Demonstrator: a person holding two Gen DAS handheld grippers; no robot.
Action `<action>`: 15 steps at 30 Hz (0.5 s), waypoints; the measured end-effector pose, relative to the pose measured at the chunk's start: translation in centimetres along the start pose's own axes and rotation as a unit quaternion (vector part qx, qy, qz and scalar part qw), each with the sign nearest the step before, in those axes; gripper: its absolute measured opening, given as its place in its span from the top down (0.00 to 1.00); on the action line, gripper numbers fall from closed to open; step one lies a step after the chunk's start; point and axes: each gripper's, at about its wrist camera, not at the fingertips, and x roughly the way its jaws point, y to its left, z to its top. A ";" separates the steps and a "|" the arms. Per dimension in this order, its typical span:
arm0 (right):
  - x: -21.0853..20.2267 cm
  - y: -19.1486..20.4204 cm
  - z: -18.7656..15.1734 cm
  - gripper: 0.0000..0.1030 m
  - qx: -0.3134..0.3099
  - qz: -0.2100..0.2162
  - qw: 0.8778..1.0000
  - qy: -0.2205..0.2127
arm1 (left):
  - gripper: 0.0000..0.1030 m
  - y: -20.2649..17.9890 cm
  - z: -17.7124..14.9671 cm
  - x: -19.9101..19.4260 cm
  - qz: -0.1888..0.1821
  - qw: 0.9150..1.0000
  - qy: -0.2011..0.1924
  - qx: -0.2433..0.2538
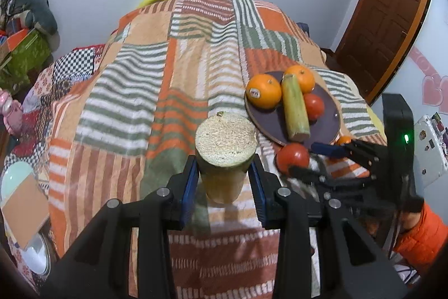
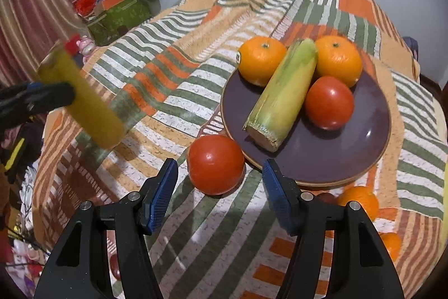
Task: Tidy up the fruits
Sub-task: 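Grasp a second red tomato with the right tool while the left tool holds the yellow cylinder, then carry the yellow cylinder with the left tool while the right tool carries the tomato toward the plate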
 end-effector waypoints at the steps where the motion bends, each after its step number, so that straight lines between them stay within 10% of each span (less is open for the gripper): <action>1: 0.1 0.0 0.0 0.46 0.000 0.002 1.000 0.003 | 0.65 0.1 -0.2 0.1 0.000 1.000 0.003 -0.001; 15: -0.9 -0.3 0.0 0.60 -0.010 0.003 1.000 0.007 | 0.65 -1.8 0.9 0.6 -0.021 1.000 -0.003 0.008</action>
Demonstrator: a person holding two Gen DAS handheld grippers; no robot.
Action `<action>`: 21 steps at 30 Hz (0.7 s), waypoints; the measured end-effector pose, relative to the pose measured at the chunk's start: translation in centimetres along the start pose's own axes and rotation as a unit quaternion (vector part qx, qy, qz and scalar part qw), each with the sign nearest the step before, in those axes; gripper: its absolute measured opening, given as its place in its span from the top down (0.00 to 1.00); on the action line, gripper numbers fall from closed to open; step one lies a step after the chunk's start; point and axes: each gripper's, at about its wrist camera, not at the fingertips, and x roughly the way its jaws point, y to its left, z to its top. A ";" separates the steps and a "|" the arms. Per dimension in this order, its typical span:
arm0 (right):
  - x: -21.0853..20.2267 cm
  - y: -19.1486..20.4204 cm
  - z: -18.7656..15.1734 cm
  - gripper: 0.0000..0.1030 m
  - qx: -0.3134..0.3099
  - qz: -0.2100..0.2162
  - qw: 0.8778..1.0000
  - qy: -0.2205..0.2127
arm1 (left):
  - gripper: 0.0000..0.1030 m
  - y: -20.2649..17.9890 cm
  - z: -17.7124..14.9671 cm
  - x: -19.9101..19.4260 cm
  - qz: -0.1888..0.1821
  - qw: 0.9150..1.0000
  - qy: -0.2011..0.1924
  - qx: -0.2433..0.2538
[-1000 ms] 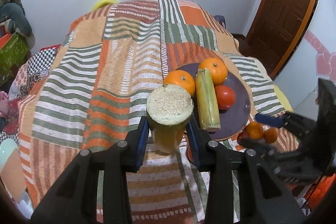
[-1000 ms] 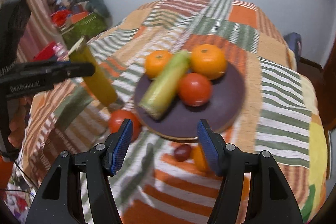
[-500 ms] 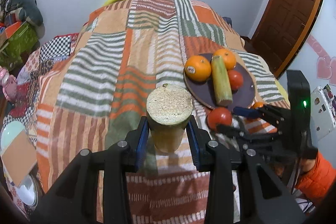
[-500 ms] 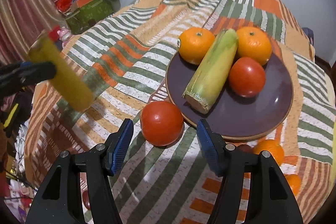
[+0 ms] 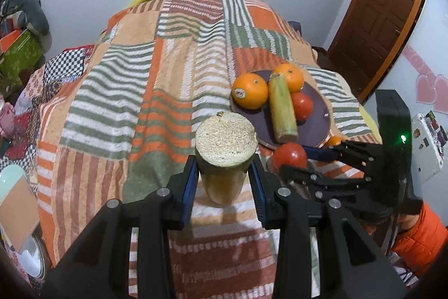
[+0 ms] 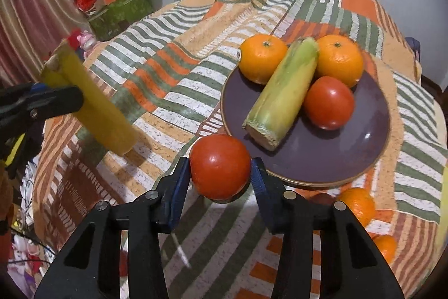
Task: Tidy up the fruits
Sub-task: 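Carry the yellow cylinder with the left tool while the right tool carries the tomato toward the plate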
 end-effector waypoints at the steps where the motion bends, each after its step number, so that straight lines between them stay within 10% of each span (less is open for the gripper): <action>1: -0.4 -0.2 0.0 0.60 0.001 0.001 1.000 -0.003 | 0.65 -0.3 0.4 0.1 -0.001 1.000 -0.004 0.000; 21: -6.6 -9.5 1.3 0.60 0.037 -0.060 0.994 -0.086 | 0.65 -4.8 5.8 5.3 0.004 1.000 0.008 0.025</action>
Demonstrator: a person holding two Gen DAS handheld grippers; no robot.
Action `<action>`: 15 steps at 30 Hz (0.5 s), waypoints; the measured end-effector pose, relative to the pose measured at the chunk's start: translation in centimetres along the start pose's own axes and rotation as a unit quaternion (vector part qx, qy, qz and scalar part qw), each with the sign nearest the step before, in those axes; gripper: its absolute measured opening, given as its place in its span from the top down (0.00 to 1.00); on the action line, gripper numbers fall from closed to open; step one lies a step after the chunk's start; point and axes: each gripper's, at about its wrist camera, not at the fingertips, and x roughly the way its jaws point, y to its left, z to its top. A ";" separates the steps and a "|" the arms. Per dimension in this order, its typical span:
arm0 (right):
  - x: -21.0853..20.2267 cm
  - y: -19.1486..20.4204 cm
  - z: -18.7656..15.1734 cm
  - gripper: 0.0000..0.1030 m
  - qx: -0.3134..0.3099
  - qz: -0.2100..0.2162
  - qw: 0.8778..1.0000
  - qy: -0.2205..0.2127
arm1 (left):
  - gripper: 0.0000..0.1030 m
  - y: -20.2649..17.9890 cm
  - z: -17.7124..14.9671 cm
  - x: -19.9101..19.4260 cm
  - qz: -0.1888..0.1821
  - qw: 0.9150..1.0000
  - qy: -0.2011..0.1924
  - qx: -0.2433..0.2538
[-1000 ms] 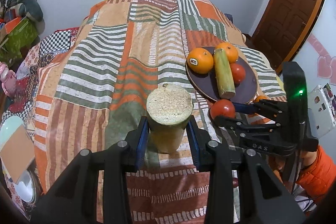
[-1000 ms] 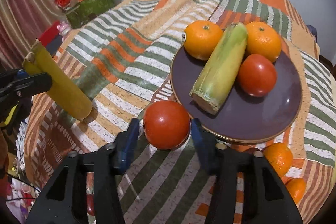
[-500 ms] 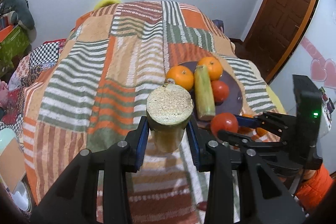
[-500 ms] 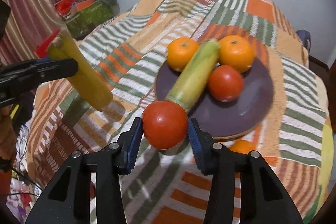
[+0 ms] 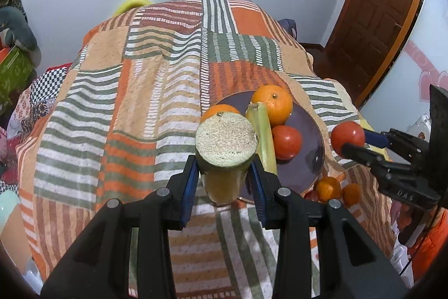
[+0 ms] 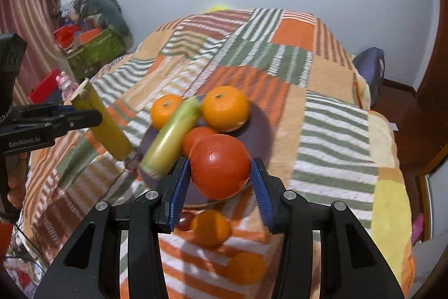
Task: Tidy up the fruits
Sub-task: 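Carry the yellow cylinder with the left tool while the right tool carries the tomato toward the plate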
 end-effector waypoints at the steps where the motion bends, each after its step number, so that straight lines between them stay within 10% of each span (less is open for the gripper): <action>1: 0.0 -0.3 0.1 0.60 0.001 -0.001 1.000 -0.002 | 0.65 -0.2 0.2 0.3 0.000 1.000 0.002 0.003; 15: 3.7 -2.0 1.4 0.60 -0.012 0.002 1.000 0.016 | 0.65 -1.4 2.6 5.4 0.012 1.000 0.026 0.011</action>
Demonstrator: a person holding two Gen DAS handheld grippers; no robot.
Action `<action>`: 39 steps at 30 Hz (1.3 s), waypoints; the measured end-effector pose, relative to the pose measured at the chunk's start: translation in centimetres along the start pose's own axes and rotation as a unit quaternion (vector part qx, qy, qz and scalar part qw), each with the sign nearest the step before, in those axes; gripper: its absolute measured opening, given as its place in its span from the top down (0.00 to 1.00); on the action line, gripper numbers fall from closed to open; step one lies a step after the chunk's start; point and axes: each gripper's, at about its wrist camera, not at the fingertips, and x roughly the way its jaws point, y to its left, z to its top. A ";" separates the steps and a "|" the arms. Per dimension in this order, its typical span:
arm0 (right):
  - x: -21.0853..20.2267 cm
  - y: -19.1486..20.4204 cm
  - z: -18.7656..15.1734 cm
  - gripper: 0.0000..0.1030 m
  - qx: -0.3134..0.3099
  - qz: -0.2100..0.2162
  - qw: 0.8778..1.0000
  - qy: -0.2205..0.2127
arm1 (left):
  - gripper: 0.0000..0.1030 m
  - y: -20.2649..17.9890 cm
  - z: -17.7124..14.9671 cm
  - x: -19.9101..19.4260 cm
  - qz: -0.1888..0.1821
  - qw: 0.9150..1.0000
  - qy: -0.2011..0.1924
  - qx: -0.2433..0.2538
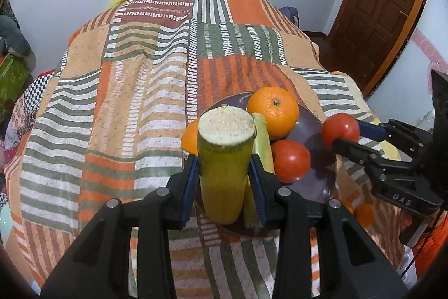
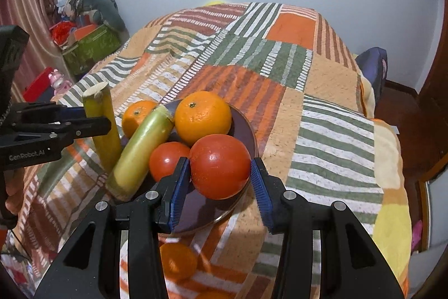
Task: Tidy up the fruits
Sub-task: 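Carry the yellow cylinder with the left tool while the right tool carries the tomato toward the plate, then set the yellow cylinder upright on the plate with the left tool and open it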
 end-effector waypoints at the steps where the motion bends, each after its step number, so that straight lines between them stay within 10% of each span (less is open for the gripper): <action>1: 0.3 -0.1 0.1 0.60 0.000 0.000 1.000 0.003 | 0.65 0.1 0.1 0.3 -0.001 1.000 0.001 -0.003; 32: -1.5 0.3 1.1 0.60 -0.011 -0.011 1.000 -0.007 | 0.64 -0.9 -0.7 -2.3 -0.005 1.000 -0.019 -0.011; 39: -5.5 0.6 -0.3 0.60 -0.007 -0.016 0.999 -0.027 | 0.46 -2.8 -2.7 -5.7 -0.008 0.999 -0.033 0.002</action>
